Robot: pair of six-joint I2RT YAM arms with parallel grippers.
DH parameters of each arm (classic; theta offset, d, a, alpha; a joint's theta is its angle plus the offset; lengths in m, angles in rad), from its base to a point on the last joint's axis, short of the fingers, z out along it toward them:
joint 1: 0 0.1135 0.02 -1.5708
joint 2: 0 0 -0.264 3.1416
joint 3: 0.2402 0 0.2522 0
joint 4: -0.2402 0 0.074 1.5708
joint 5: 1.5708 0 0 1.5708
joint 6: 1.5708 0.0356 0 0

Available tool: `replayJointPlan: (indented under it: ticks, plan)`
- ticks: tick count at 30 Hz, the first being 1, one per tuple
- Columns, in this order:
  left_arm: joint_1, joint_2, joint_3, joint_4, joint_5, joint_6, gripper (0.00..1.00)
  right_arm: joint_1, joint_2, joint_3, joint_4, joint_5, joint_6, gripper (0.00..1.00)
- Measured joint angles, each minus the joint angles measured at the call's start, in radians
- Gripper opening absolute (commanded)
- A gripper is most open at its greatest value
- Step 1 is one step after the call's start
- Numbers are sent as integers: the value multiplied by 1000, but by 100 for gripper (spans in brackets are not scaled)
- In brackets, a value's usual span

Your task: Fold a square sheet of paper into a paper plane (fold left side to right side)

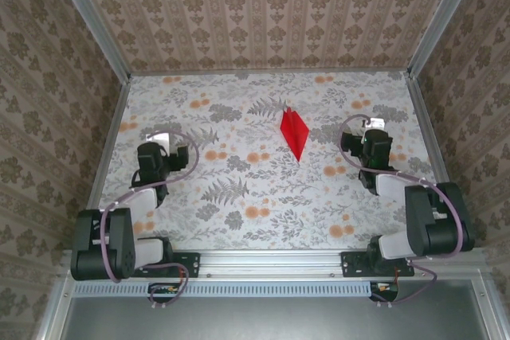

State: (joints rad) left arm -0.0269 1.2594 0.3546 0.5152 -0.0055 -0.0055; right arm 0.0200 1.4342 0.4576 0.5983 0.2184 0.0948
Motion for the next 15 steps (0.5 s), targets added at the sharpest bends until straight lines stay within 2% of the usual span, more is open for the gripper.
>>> replayJointPlan:
  ticks: [7,9,15]
  plan:
    - [24,148,-3,261,91,43,93,-1,89,-40,159,-101,-36,100]
    - [27,234,-4,341,113,56,98,-1,89,-43,173,-114,-40,100]
    - [29,284,15,332,112,63,100,-3,89,-43,216,-127,-44,100]
